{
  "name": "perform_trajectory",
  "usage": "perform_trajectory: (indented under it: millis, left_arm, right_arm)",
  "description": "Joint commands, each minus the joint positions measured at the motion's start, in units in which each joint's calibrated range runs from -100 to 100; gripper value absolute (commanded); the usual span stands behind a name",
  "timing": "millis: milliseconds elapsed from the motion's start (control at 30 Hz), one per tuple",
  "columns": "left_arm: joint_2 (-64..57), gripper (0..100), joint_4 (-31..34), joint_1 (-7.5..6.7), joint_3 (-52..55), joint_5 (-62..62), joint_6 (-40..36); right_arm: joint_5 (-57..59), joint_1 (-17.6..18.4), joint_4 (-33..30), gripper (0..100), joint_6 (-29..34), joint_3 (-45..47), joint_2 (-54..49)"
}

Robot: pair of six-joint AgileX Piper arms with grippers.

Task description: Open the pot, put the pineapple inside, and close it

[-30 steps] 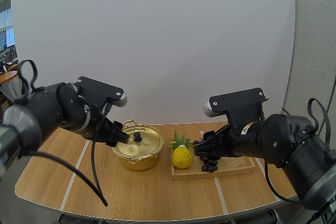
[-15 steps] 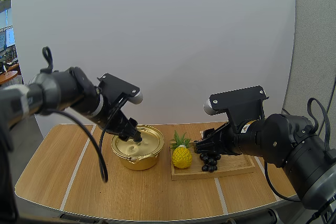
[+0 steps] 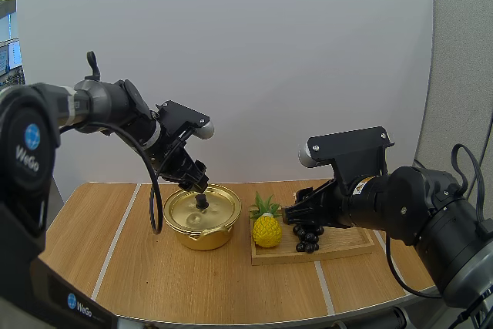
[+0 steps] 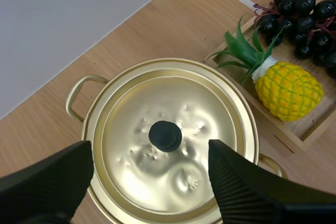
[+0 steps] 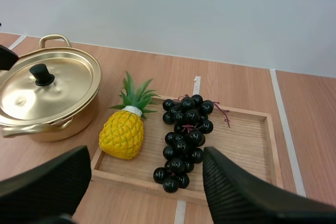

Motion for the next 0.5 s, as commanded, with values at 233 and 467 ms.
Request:
perform_trajectory:
  millis: [233,467]
  left_arm:
    - [9.08,100,1.39,-3.34,-2.22,-5.56,0.14]
    - [14.53,100,3.14,-3.25,-6.56,-3.13,-2.57]
  right_arm:
    - [-1.28,0.04,0.91,100,-0.48,-0.45,-0.05]
    - [-1.28,0.04,0.91,100,-0.48,-0.45,-0.05]
